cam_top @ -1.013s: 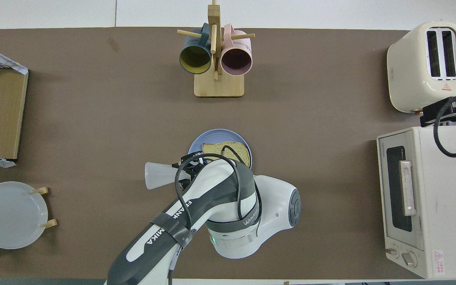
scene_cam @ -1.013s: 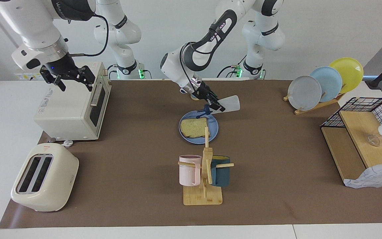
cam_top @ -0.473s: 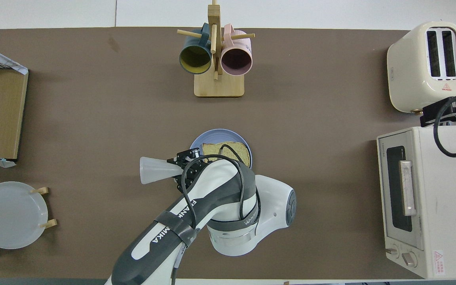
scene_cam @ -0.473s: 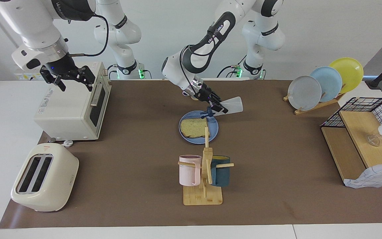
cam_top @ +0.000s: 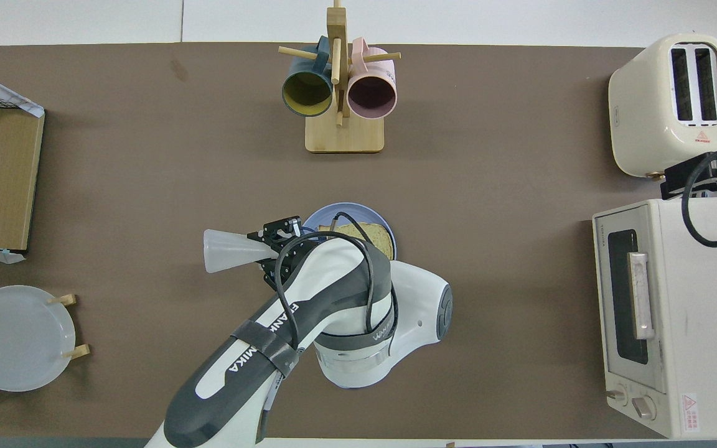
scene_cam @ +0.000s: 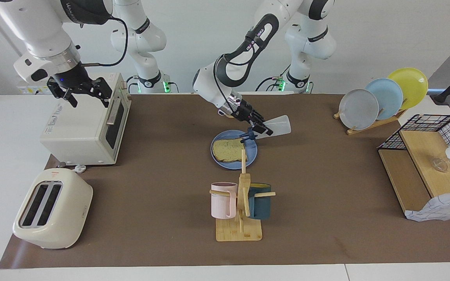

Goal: Put bread on plate and add seasoning

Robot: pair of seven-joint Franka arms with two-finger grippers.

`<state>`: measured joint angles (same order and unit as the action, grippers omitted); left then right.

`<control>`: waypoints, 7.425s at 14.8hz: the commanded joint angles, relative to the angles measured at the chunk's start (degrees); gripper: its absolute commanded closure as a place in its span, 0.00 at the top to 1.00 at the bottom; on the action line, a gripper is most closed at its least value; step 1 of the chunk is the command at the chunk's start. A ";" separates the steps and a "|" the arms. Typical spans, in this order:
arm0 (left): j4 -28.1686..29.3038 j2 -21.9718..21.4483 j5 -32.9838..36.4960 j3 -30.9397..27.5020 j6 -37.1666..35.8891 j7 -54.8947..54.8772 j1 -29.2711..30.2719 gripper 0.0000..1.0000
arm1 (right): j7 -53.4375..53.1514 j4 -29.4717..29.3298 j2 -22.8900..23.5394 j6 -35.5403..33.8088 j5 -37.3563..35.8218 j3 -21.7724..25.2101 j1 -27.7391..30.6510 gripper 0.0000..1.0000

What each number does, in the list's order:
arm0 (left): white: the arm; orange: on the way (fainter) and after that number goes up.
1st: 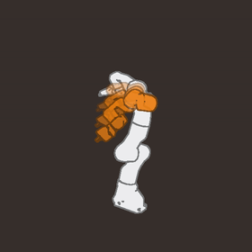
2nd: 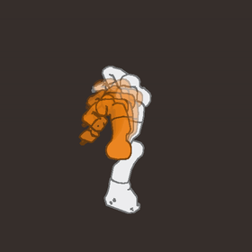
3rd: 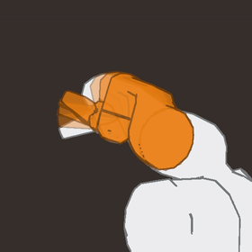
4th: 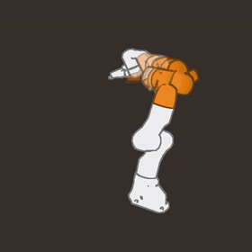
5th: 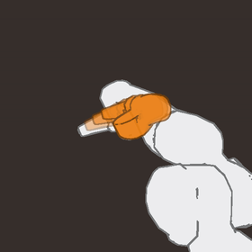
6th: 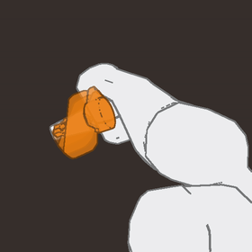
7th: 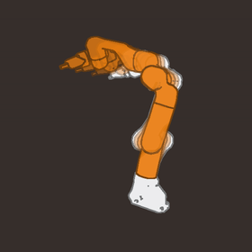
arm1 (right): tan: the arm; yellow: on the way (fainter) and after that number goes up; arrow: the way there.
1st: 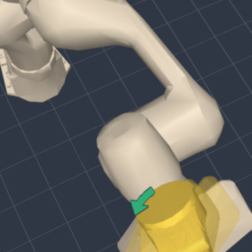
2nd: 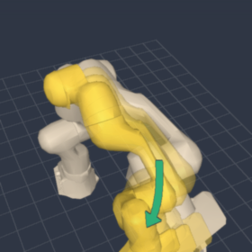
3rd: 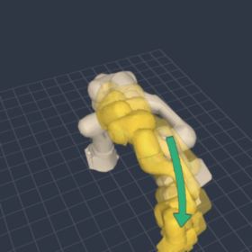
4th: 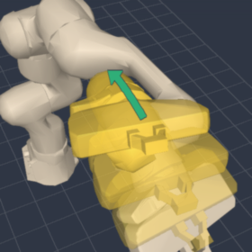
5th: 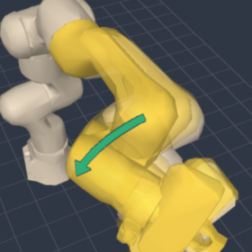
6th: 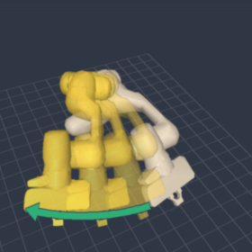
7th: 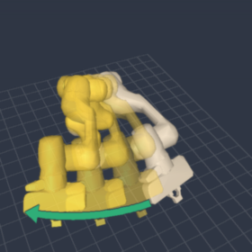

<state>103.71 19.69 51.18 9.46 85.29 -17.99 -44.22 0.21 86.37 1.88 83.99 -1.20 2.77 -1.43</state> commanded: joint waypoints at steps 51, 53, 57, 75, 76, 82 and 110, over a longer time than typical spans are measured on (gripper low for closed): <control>-1.23 0.26 -3.37 -0.49 -1.72 0.50 -3.44 0.09 | 1.28 1.87 -1.44 1.09 0.14 -0.57 0.90 1.00; -1.05 0.52 -3.11 -0.49 -0.31 0.59 -0.18 0.09 | 1.28 1.87 -1.44 1.09 0.14 -0.57 0.90 1.00; -0.96 0.70 -1.61 -0.49 1.81 0.85 3.87 0.10 | 1.28 1.87 -1.44 1.09 0.14 -0.57 0.90 1.00; -3.42 -14.67 -17.07 -0.58 11.03 3.40 22.06 0.12 | 1.28 1.87 -1.44 1.09 0.14 -0.57 0.90 1.00; -3.34 -16.16 -18.47 -0.67 12.08 3.14 23.29 0.12 | 1.28 1.87 -1.44 1.09 0.14 -0.57 0.90 1.00; -3.25 -22.94 -29.46 -0.67 14.29 5.67 28.48 0.15 | 1.28 1.87 -1.44 1.09 0.14 -0.57 0.90 1.00; 17.75 -26.03 -53.91 -0.76 64.99 21.07 40.26 0.15 | 1.28 1.87 -1.44 1.09 0.14 -0.57 0.90 1.00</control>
<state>120.03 -6.44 -1.91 8.63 146.58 2.93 -4.21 0.21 86.37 1.87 83.99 -1.20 2.77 -1.43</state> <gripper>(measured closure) 0.656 0.000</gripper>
